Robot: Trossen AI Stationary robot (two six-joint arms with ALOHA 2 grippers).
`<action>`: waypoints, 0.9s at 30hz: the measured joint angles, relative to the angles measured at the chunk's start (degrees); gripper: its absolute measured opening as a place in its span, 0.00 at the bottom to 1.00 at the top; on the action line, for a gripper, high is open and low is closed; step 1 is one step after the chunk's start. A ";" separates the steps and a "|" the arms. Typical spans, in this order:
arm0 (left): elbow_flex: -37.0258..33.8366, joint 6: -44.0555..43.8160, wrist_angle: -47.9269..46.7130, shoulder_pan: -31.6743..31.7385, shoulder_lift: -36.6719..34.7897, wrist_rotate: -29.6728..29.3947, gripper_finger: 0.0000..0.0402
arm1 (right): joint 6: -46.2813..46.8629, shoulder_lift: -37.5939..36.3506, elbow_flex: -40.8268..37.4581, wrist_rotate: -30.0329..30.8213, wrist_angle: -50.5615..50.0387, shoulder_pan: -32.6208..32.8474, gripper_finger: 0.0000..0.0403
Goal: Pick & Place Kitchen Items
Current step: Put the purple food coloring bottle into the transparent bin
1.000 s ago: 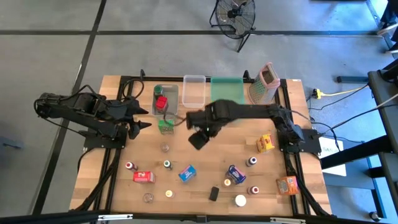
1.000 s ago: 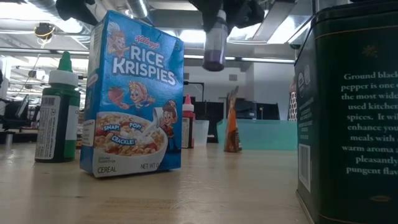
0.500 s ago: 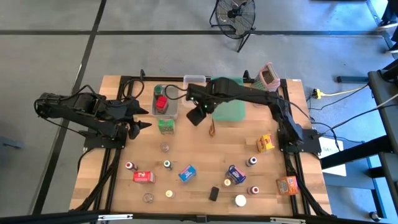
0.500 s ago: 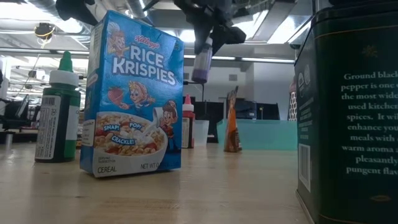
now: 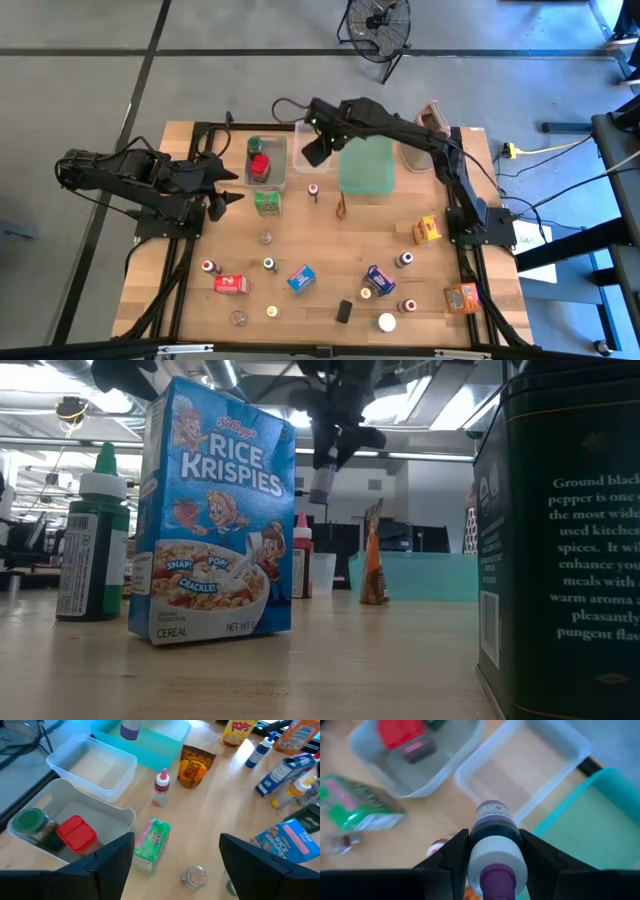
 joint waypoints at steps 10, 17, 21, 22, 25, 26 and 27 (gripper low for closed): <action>0.00 -0.97 0.02 0.00 0.02 -0.89 0.72 | -2.86 3.58 0.00 -2.90 1.00 -2.07 0.36; 0.00 -0.34 0.02 0.00 0.02 -0.98 0.72 | -5.24 6.34 0.00 -3.13 2.39 -2.27 0.36; -0.01 1.67 0.02 0.00 0.02 -0.98 0.71 | -5.68 8.26 0.00 -3.24 2.28 -3.22 0.36; -0.01 2.00 0.01 0.00 0.02 -1.00 0.71 | -5.68 8.74 0.00 -3.61 2.11 -3.39 0.36; -0.02 2.47 0.02 0.09 0.02 -1.00 0.71 | -5.76 9.78 -0.01 -4.56 1.81 -3.76 0.36; -0.01 2.45 0.02 0.11 0.02 -1.00 0.72 | -5.91 10.10 -0.04 -4.73 1.72 -3.84 0.36; 0.00 2.43 0.02 0.11 0.02 -1.00 0.72 | -5.92 10.30 -0.04 -4.73 2.19 -3.84 0.36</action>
